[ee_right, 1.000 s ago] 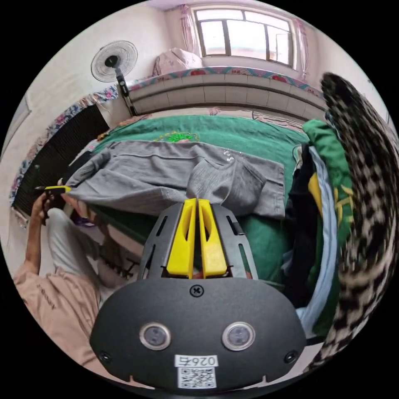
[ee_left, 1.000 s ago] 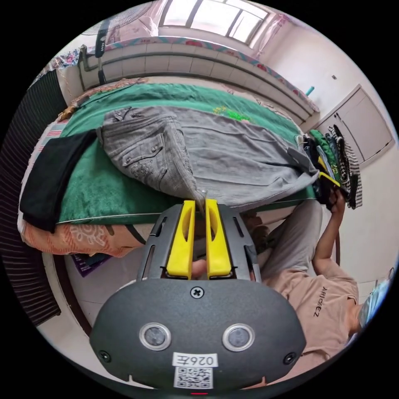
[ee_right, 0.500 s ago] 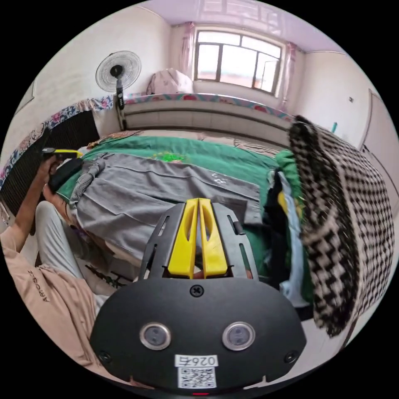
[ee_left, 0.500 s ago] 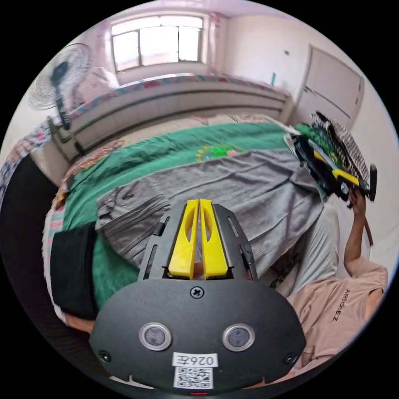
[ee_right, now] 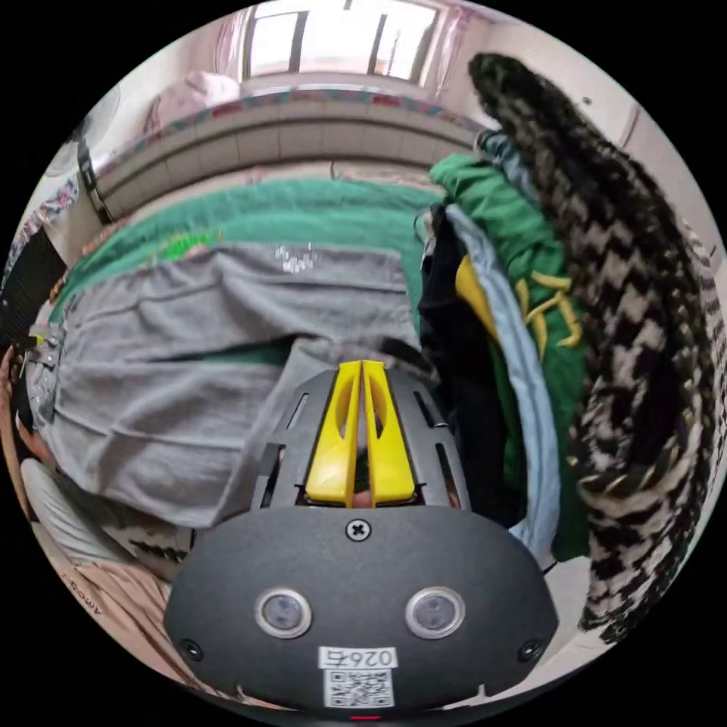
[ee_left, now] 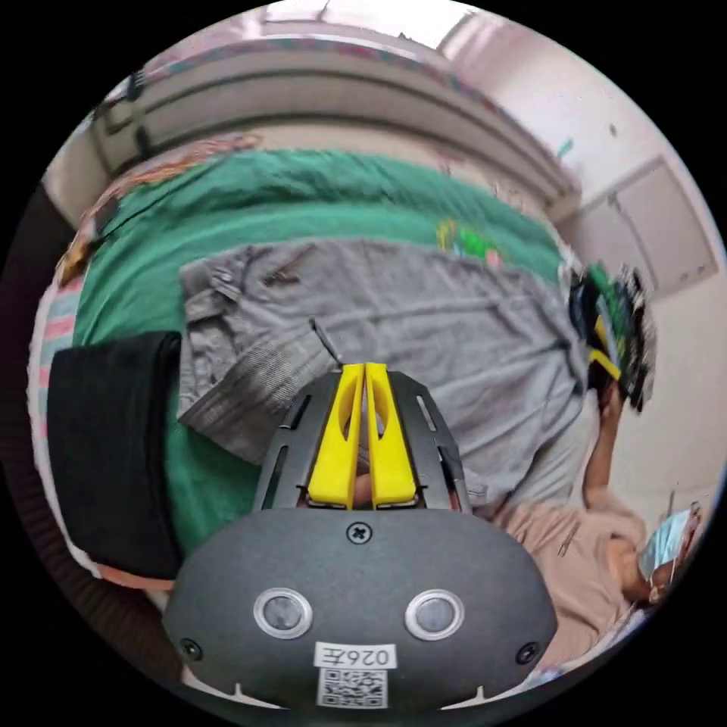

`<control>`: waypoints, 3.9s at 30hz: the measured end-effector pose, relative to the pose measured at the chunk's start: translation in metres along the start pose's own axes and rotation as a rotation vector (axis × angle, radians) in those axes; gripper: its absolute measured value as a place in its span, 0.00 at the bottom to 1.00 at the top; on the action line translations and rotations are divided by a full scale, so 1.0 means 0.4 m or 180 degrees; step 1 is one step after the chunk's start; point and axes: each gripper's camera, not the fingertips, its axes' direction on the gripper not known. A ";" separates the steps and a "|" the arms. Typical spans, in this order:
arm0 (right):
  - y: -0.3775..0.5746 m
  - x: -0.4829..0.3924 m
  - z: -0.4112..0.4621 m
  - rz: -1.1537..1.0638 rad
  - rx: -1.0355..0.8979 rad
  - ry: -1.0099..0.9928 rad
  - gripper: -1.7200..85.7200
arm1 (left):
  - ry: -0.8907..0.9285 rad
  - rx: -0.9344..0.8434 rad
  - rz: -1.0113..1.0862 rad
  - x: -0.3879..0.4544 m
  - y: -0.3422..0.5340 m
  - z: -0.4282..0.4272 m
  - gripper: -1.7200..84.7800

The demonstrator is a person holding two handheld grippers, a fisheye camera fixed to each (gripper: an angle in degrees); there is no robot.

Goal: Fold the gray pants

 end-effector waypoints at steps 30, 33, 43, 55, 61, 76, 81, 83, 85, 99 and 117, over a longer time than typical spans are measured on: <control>-0.333 0.010 0.489 0.0763 -0.0138 -0.0040 0.05 | -0.0776 0.0928 -0.1416 -0.398 0.274 0.433 0.15; -0.329 -0.034 0.471 0.0625 -0.0082 -0.0011 0.01 | -0.0379 0.1040 -0.1469 -0.429 0.318 0.429 0.11; -0.278 -0.208 0.093 0.0542 0.1444 0.0629 0.01 | -0.0554 0.1535 -0.1507 -0.328 0.362 0.303 0.09; -0.361 -0.225 0.118 0.0569 0.1053 0.0597 0.05 | -0.0317 0.1910 -0.1572 -0.324 0.371 0.263 0.02; -0.457 -0.442 0.183 -0.0560 0.0403 0.0387 0.01 | -0.0150 0.1092 -0.0850 -0.226 0.166 0.349 0.01; -0.409 -0.491 -0.068 0.0074 0.1307 0.1516 0.01 | -0.0350 0.2532 -0.0334 0.014 0.232 0.111 0.01; -0.250 -0.456 -0.294 0.0181 0.2403 0.1251 0.01 | -0.0482 0.2756 -0.0168 0.113 0.274 0.061 0.03; -0.177 -0.439 -0.386 -0.0017 0.2611 0.1167 0.01 | -0.0422 0.2664 -0.0025 0.140 0.264 0.057 0.09; -0.137 -0.400 -0.437 -0.0021 0.2413 0.0847 0.01 | -0.0434 0.2446 -0.0008 0.146 0.244 0.069 0.14; 0.049 -0.329 -0.215 -0.0295 0.0705 0.0440 0.08 | -0.0537 0.0861 0.0309 0.228 0.133 0.259 0.25; 0.093 -0.096 0.009 0.0076 -0.0062 0.0532 0.00 | -0.0597 0.0134 0.0631 0.254 0.136 0.400 0.08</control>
